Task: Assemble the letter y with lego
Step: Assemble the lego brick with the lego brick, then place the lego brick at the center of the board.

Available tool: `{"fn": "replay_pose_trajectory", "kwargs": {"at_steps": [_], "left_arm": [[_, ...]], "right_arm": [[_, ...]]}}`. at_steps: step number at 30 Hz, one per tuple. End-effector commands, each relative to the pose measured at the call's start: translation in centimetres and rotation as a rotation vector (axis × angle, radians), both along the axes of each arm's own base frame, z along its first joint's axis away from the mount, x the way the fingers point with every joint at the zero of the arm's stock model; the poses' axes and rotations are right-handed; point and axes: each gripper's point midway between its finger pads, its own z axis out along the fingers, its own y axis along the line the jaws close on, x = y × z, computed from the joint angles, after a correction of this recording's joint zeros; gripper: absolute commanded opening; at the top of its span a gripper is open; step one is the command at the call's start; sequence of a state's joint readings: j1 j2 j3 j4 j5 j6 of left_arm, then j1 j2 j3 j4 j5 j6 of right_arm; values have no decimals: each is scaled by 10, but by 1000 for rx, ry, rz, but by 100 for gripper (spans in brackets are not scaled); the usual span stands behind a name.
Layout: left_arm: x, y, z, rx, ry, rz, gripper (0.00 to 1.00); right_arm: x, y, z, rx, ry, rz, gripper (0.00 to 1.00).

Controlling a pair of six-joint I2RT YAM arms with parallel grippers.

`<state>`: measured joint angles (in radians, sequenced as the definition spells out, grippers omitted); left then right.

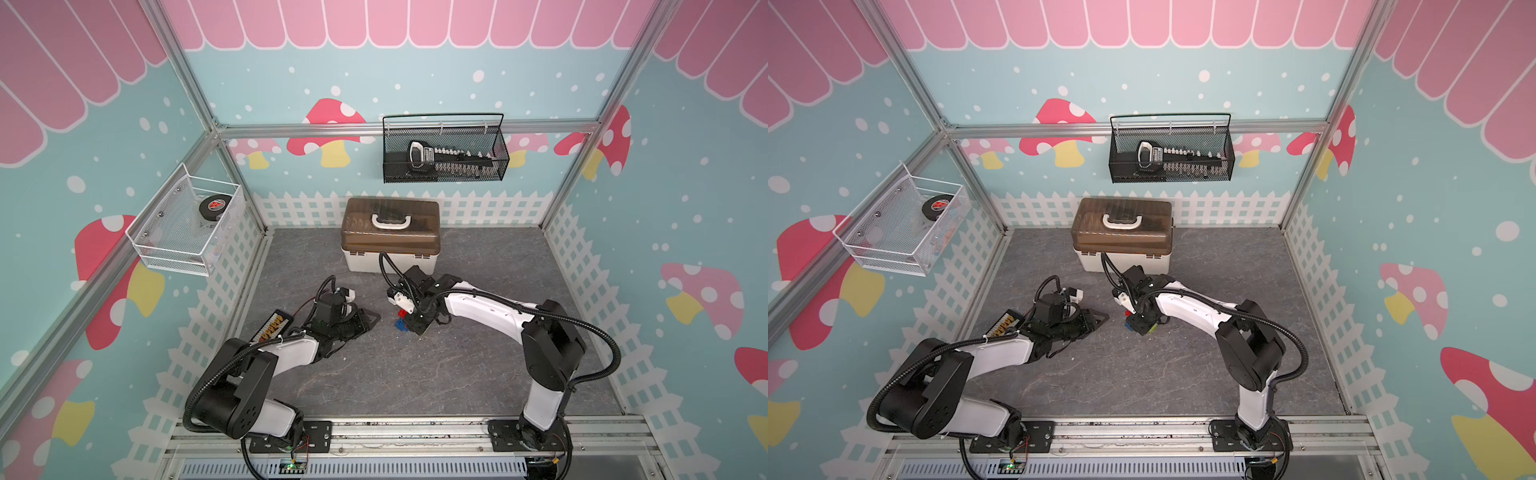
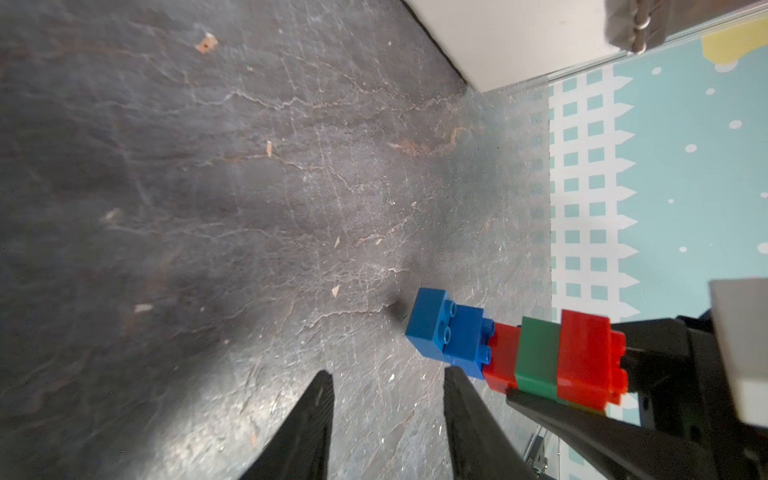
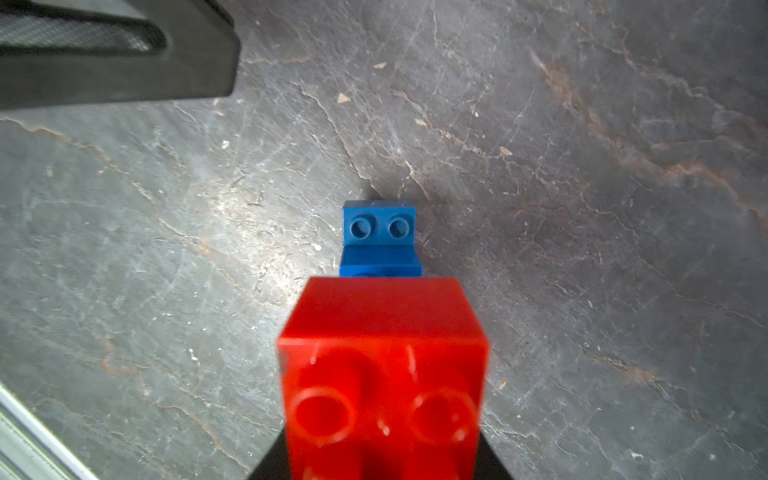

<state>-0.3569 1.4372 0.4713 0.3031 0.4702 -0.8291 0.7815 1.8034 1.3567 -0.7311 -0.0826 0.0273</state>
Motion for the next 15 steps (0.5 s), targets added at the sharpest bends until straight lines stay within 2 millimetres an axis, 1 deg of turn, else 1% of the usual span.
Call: {"fn": "replay_pose_trajectory", "kwargs": {"at_steps": [1, 9, 15], "left_arm": [[-5, 10, -6, 40, 20, 18, 45], [-3, 19, 3, 53, 10, 36, 45], [-4, 21, 3, 56, 14, 41, 45]], "right_arm": [[-12, 13, 15, 132, 44, 20, 24], [-43, 34, 16, 331, 187, 81, 26], [-51, 45, 10, 446, 268, 80, 27]]}}
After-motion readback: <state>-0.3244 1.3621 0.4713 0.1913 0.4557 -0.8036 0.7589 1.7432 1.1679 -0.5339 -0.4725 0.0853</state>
